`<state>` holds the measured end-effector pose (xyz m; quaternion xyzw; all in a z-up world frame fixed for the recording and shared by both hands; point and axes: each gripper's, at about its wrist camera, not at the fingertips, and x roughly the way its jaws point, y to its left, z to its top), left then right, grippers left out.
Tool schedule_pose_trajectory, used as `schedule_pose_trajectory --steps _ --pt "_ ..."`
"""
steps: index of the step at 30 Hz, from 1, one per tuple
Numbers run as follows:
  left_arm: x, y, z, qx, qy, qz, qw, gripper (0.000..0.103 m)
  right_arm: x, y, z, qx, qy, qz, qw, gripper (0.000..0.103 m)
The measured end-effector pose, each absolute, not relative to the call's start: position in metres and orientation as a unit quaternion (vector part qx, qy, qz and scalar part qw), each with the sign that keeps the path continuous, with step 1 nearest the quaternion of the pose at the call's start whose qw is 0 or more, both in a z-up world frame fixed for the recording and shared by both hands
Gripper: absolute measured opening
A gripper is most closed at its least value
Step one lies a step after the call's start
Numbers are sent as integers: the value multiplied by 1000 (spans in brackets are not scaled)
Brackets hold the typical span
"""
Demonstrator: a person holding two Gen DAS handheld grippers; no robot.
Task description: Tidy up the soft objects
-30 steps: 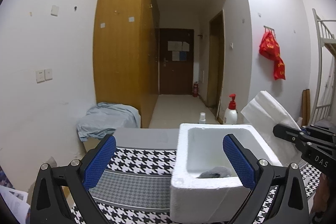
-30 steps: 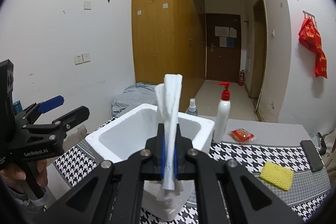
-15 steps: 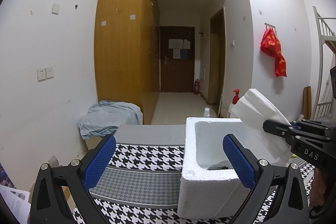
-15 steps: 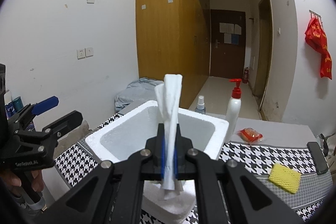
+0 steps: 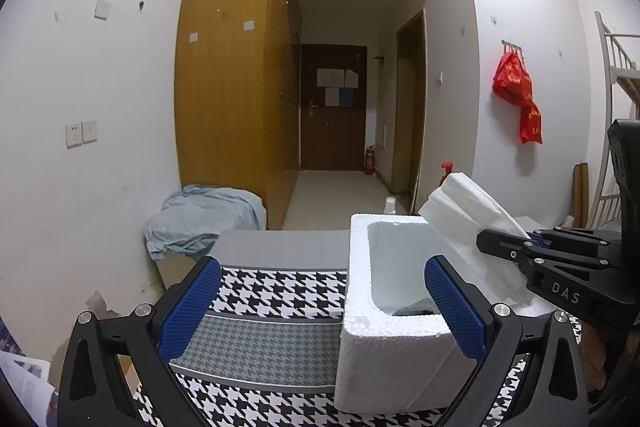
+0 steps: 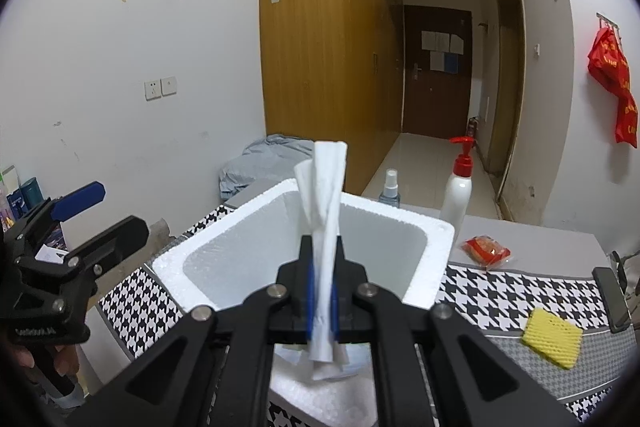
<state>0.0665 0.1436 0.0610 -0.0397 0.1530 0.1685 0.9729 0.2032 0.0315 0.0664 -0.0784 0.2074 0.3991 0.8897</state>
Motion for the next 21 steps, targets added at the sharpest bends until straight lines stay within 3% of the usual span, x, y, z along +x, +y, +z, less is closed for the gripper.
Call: schedule_pose_trajectory --steps 3,7,12,17,21 --pt "66 145 59 -41 156 170 972 102 204 35 64 -84 212 401 888 21" --pt "65 146 60 -43 154 172 972 102 200 36 64 -87 205 403 888 58" --pt "65 144 60 -43 155 170 972 102 194 34 66 -87 196 407 888 69" --pt "62 143 61 -45 152 170 973 102 194 28 69 -79 195 406 889 72" --pt "61 139 62 -43 154 170 972 102 191 20 71 -60 189 409 891 89"
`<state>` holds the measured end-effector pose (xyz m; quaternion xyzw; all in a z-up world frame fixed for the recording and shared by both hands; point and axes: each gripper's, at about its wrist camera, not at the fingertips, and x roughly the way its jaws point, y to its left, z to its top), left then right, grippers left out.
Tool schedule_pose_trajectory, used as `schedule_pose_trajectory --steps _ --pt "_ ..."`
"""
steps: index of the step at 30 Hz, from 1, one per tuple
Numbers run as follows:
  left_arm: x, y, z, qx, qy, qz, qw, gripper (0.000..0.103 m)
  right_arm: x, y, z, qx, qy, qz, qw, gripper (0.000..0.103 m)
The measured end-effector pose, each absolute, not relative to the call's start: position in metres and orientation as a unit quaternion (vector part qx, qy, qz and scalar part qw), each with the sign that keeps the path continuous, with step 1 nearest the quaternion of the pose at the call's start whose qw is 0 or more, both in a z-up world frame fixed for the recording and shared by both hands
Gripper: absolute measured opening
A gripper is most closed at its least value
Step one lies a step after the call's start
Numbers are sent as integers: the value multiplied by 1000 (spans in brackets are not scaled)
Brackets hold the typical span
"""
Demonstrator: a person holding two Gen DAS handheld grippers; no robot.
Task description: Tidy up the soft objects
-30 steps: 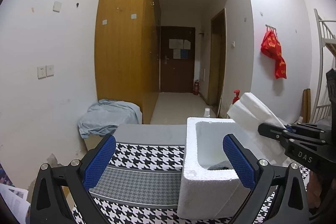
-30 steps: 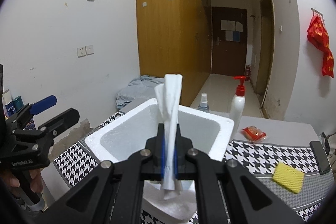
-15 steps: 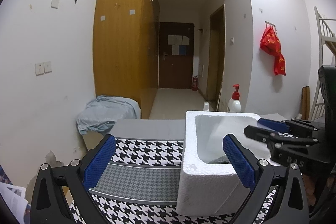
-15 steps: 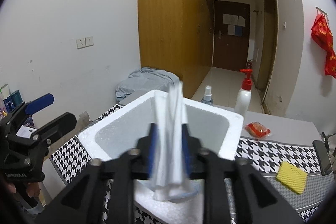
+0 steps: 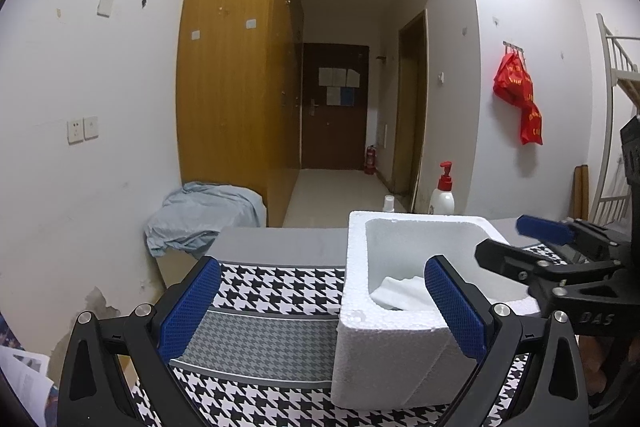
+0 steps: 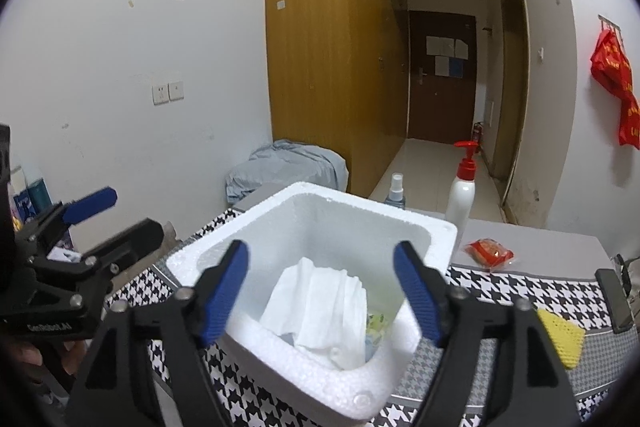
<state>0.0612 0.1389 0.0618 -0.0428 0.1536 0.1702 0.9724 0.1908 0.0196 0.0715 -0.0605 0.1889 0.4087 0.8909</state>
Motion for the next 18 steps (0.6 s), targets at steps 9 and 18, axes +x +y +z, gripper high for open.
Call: schedule_pose_trajectory --steps 9,18 --pt "57 127 65 -36 152 166 974 102 179 8 74 -60 169 403 897 93" --pt "53 119 68 -35 152 164 974 102 173 -8 74 -55 161 401 900 93"
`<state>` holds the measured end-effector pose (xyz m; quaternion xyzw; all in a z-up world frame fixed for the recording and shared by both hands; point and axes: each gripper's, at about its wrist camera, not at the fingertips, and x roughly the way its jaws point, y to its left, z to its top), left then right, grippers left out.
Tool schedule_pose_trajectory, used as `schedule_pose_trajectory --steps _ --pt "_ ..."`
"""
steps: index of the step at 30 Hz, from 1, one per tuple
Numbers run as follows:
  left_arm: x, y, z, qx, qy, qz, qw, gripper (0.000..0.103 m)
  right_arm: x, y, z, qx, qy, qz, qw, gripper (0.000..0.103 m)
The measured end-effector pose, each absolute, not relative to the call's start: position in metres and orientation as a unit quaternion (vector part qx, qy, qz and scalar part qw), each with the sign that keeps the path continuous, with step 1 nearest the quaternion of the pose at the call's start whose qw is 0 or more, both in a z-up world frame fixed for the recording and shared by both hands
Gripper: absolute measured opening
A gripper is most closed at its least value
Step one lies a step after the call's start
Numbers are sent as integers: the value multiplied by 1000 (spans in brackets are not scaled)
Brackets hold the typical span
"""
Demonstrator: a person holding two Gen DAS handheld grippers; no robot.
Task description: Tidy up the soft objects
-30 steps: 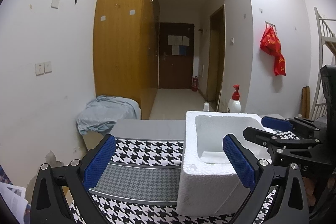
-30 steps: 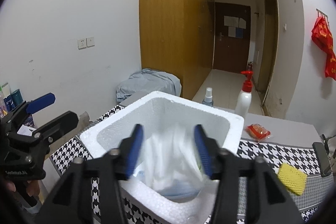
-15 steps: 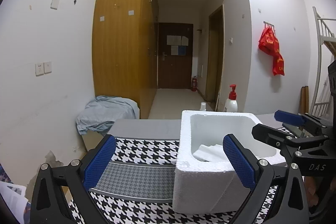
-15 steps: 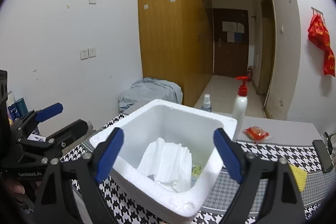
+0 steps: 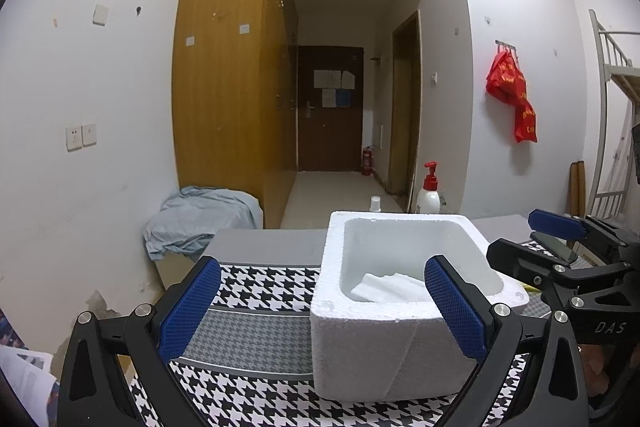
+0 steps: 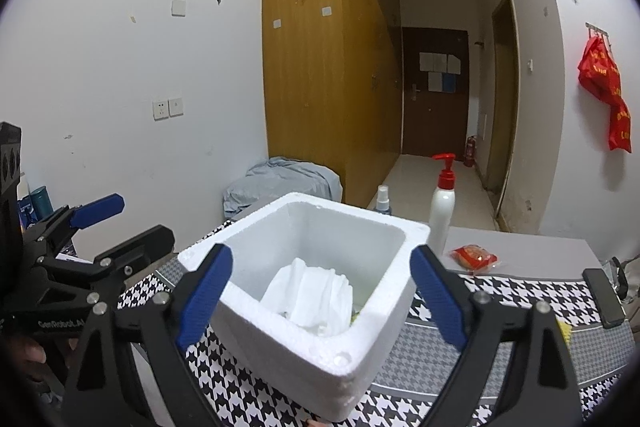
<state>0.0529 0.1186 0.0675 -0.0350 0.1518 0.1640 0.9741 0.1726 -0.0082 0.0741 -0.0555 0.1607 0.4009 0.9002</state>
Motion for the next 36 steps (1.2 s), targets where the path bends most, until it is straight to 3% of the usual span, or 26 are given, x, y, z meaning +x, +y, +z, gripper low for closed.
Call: schedule_pose_trajectory --steps 17,24,36 --pt "44 99 57 -36 147 157 976 102 162 -33 67 -49 152 398 903 93" --pt "46 98 48 -44 150 162 974 102 161 -40 60 -35 152 395 905 102" --pt "43 88 38 -44 152 158 975 102 159 -59 47 -33 155 380 911 103"
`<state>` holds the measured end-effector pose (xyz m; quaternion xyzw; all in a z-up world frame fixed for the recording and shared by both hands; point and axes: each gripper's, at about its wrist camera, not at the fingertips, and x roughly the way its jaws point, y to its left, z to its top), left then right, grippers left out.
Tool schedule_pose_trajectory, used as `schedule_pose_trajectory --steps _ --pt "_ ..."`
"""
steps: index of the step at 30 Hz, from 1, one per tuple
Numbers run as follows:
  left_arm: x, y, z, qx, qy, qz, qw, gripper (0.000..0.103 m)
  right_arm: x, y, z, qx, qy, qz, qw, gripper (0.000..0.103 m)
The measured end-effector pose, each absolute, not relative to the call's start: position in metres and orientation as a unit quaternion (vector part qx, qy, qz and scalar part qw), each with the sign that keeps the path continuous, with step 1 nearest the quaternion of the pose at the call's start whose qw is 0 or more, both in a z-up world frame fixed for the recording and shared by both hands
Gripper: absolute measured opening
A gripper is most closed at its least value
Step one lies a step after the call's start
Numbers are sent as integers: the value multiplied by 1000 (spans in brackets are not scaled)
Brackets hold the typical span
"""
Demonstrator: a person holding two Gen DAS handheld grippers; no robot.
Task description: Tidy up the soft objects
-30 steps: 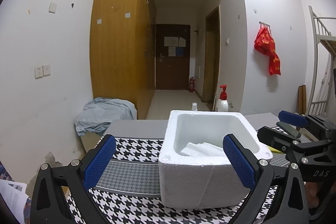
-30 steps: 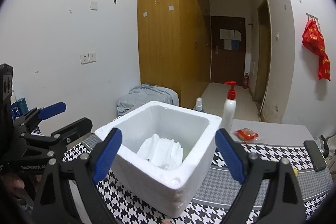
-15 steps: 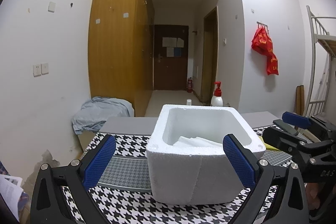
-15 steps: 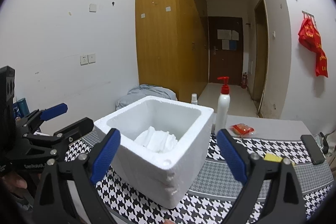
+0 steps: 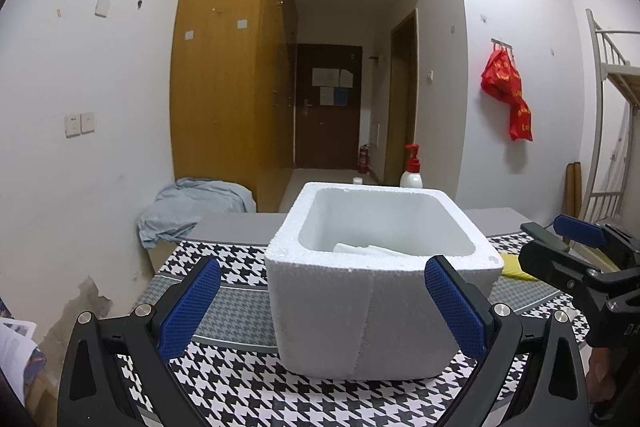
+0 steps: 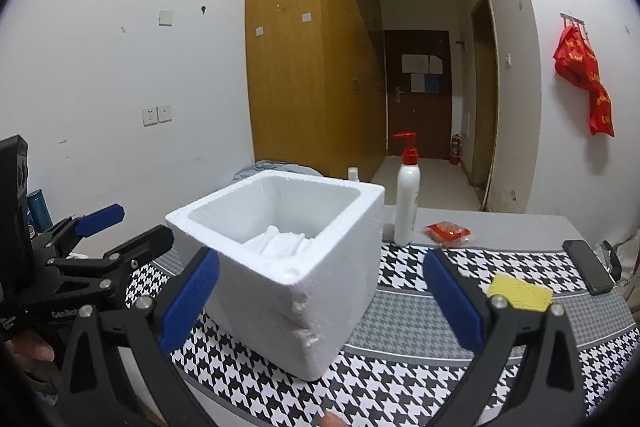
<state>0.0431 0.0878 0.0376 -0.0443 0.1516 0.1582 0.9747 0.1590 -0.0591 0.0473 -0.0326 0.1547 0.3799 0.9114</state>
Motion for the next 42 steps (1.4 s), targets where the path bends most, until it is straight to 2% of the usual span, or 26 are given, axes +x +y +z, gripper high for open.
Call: schedule_pose_trajectory --steps 16,42 --pt "47 70 27 -35 153 104 982 102 160 -76 43 -30 156 355 921 103" --pt "64 4 19 -28 166 32 985 102 160 -160 34 -7 164 290 943 103"
